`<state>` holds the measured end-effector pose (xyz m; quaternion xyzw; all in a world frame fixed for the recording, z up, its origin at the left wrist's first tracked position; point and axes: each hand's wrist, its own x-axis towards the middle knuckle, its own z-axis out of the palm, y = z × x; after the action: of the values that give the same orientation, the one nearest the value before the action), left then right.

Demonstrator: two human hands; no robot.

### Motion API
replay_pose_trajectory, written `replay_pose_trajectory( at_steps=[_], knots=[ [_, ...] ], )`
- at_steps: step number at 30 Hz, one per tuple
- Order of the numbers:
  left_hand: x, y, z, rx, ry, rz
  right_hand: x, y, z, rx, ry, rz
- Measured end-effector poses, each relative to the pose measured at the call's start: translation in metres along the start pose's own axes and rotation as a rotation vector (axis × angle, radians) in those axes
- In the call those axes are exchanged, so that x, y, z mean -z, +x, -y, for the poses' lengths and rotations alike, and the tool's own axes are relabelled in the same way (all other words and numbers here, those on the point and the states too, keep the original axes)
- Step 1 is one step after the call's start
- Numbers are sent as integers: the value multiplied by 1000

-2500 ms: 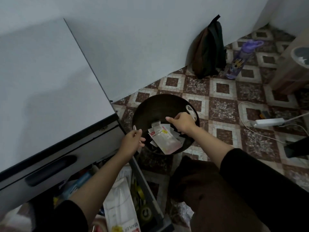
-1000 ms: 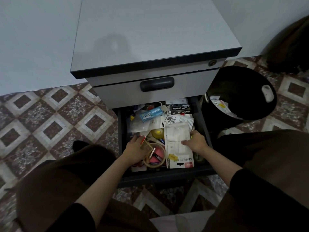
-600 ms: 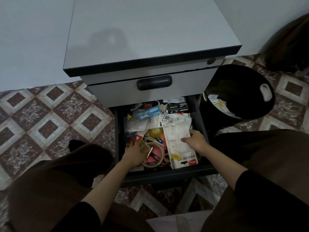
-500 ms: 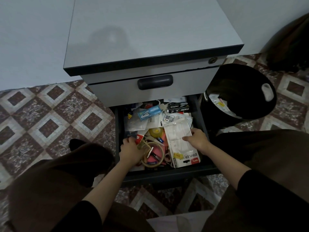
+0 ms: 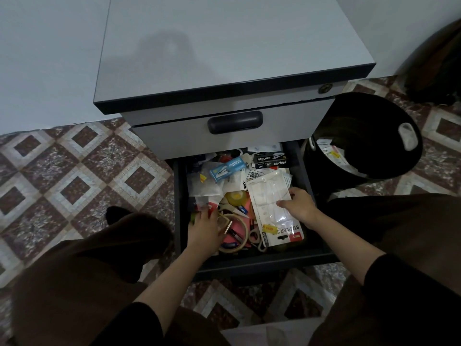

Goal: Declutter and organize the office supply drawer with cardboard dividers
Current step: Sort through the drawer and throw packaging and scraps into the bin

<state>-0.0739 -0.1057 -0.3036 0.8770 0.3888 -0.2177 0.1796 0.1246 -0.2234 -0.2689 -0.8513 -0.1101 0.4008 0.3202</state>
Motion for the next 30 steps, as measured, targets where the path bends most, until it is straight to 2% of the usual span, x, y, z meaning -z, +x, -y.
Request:
replay_pose_trajectory(
  at_steps=[7,10,13,15,20,24,27,30],
  knots=[
    [17,7,9,-21,-172,-272,3,5,0,-4,24,5],
    [33,12,6,29,-487,-412,5,7,0,-7,32,-3],
    [47,33,8,154,-752,-476,6,8,1,-15,44,-1],
    [51,50,7,183,-759,-448,6,10,1,-20,46,-1],
    [44,70,3,203,-708,-244,7,17,-1,-44,74,-2],
    [44,73,-2,213,-525,-270,9,26,-3,-63,91,-20],
    [45,76,-3,294,-584,-267,11,27,-4,-58,80,26],
    [45,81,-1,363,-634,-252,11,27,-2,12,-43,104]
  ],
)
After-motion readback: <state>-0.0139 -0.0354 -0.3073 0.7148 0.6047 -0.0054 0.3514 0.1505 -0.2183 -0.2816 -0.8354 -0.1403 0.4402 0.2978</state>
